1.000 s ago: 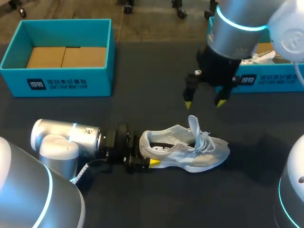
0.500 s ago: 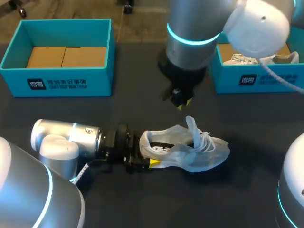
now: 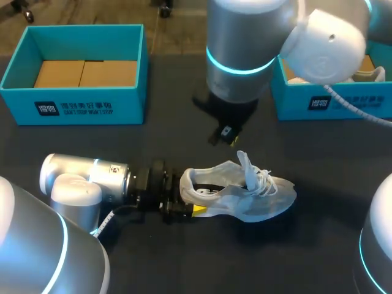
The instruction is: Take the shoe out of the shoebox, open the shoe tongue, remove and reinsert the insole, then place the shoe into the shoebox
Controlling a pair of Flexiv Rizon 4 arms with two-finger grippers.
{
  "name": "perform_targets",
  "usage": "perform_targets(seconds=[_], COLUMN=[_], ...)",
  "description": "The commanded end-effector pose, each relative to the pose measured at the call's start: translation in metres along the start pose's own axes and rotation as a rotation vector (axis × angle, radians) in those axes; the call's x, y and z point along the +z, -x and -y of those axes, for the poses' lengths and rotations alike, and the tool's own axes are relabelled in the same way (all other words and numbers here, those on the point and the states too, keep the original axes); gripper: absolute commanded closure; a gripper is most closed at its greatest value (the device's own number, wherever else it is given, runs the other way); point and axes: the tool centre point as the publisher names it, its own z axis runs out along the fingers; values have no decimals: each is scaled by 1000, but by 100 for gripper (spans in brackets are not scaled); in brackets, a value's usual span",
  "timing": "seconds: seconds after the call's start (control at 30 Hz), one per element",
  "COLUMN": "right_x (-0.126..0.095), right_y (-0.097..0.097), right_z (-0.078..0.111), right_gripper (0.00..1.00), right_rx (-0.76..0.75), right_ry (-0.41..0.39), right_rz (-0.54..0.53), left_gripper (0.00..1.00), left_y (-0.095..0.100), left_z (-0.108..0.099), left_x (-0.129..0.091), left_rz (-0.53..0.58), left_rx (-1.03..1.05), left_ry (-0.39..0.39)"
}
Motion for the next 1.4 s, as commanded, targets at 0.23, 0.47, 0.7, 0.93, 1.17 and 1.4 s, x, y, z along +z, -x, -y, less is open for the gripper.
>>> perform_targets(seconds=[0.23, 0.47, 0.7, 0.93, 1.17, 1.4], right_x=[10, 26, 71, 71, 95, 121], right_y=[-15, -17, -27, -27, -33, -39], right_z=[-9, -19, -31, -31, -30, -23], right_gripper=[100, 100, 100, 100, 100, 100], right_rx=[-332, -410, -486, -486, -505, -529], right_ry=[82, 46, -1, -1, -6, 10], right_rz=[8, -3, -38, -38, -63, -66], left_gripper=[100, 100, 100, 100, 100, 100], left_y=[-1, -1, -1, -1, -1, -1], left_z=[-1, -1, -1, -1, -1, -1], left_x=[0, 0, 0, 0, 0, 0], left_rz=[3, 3, 3, 3, 3, 3], left_rx=[0, 0, 0, 0, 0, 0], left_ry=[0, 0, 0, 0, 0, 0])
